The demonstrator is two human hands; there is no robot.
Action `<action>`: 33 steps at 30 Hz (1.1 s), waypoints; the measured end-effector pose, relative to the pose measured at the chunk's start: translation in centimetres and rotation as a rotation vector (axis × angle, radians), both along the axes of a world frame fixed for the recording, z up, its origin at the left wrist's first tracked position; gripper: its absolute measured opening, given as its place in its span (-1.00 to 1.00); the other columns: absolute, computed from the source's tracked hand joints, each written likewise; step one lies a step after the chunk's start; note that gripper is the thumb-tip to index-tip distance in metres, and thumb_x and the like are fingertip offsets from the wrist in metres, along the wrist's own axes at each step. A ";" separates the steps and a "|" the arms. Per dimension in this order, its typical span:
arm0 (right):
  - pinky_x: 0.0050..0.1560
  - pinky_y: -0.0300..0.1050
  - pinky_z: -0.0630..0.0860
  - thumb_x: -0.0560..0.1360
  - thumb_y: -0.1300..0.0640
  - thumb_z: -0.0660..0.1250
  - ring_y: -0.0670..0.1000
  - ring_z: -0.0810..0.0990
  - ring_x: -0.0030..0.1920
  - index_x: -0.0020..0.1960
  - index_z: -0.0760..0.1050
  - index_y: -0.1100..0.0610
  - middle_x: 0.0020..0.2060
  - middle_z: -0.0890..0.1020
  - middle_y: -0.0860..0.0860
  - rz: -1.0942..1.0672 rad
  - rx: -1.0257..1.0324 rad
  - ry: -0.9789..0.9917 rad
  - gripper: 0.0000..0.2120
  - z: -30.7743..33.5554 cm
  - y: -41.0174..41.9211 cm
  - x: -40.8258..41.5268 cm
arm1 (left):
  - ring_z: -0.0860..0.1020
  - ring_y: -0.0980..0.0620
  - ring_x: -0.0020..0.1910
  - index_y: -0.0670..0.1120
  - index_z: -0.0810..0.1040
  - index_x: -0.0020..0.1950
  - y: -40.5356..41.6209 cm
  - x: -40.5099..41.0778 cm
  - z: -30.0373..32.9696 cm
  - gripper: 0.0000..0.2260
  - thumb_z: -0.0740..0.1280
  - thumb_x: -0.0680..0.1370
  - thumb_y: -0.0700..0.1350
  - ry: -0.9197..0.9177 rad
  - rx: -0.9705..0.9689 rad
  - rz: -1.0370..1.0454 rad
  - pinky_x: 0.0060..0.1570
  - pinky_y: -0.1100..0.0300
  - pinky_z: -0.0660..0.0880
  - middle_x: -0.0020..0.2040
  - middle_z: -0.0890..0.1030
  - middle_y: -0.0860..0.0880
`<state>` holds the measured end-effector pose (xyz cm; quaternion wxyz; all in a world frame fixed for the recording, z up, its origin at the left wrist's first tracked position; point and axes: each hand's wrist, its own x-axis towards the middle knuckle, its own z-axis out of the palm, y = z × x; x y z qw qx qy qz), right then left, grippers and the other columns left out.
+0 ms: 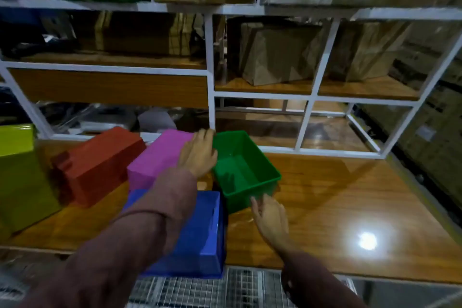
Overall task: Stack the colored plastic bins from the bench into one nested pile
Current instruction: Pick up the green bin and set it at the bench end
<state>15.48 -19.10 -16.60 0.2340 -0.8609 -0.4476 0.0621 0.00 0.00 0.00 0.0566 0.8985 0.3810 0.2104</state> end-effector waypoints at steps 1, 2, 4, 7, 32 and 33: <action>0.03 0.06 0.57 0.64 -0.38 0.10 0.16 0.65 -0.04 0.10 0.44 0.03 -0.06 0.65 0.04 -0.136 0.062 0.139 -0.52 -0.9 1.8 0.7 | 0.54 -0.25 0.23 -0.12 0.41 0.43 -0.6 -0.1 -1.3 -0.60 0.30 0.60 -0.10 0.041 -0.060 0.004 0.11 -0.16 0.55 0.30 0.52 -0.19; 0.00 0.07 0.60 0.57 -0.49 0.15 0.19 0.66 -0.07 0.11 0.41 0.03 -0.07 0.66 0.06 -0.253 0.100 0.347 -0.43 -0.9 3.3 1.1 | 0.54 -0.25 0.23 -0.11 0.41 0.41 -0.9 -0.1 -2.5 -0.62 0.29 0.60 -0.09 0.052 -0.095 0.002 0.13 -0.17 0.55 0.30 0.52 -0.19; -0.18 0.09 0.65 0.40 -0.60 0.28 0.20 0.70 -0.21 0.14 0.45 0.13 -0.13 0.70 0.11 -0.490 0.234 0.759 -0.20 -2.3 6.8 2.4 | 0.53 -0.24 0.26 -0.09 0.41 0.39 -2.4 -0.5 -5.4 -0.64 0.28 0.59 -0.07 0.134 -0.186 -0.002 0.16 -0.16 0.54 0.30 0.51 -0.17; -0.54 -0.11 0.54 0.63 -0.13 0.38 0.17 0.68 -0.45 0.19 0.52 0.41 -0.24 0.72 0.25 -0.495 0.341 1.090 -0.45 -2.1 9.5 3.0 | 0.53 -0.27 0.30 -0.11 0.46 0.35 -3.2 -0.2 -7.9 -0.65 0.24 0.59 -0.04 0.201 -0.256 -0.006 0.20 -0.12 0.52 0.32 0.54 -0.20; 0.04 0.14 0.56 0.61 -0.01 0.30 0.25 0.65 0.02 0.08 0.53 0.14 -0.01 0.69 0.20 -0.538 0.119 -0.006 -0.79 6.5 -13.7 18.6 | 0.58 -0.31 0.31 -0.11 0.33 0.52 -19.4 18.8 -15.2 -0.53 0.32 0.61 -0.20 -0.353 -1.069 0.202 0.21 0.01 0.50 0.35 0.61 -0.24; 0.10 0.17 0.53 0.60 0.04 0.32 0.29 0.61 0.10 0.17 0.52 0.18 0.08 0.65 0.24 -0.570 0.044 -0.177 -0.75 6.2 -15.1 21.5 | 0.59 -0.32 0.31 -0.10 0.32 0.55 -19.5 19.7 -15.6 -0.53 0.28 0.64 -0.20 -0.354 -1.045 0.208 0.21 0.02 0.50 0.34 0.62 -0.24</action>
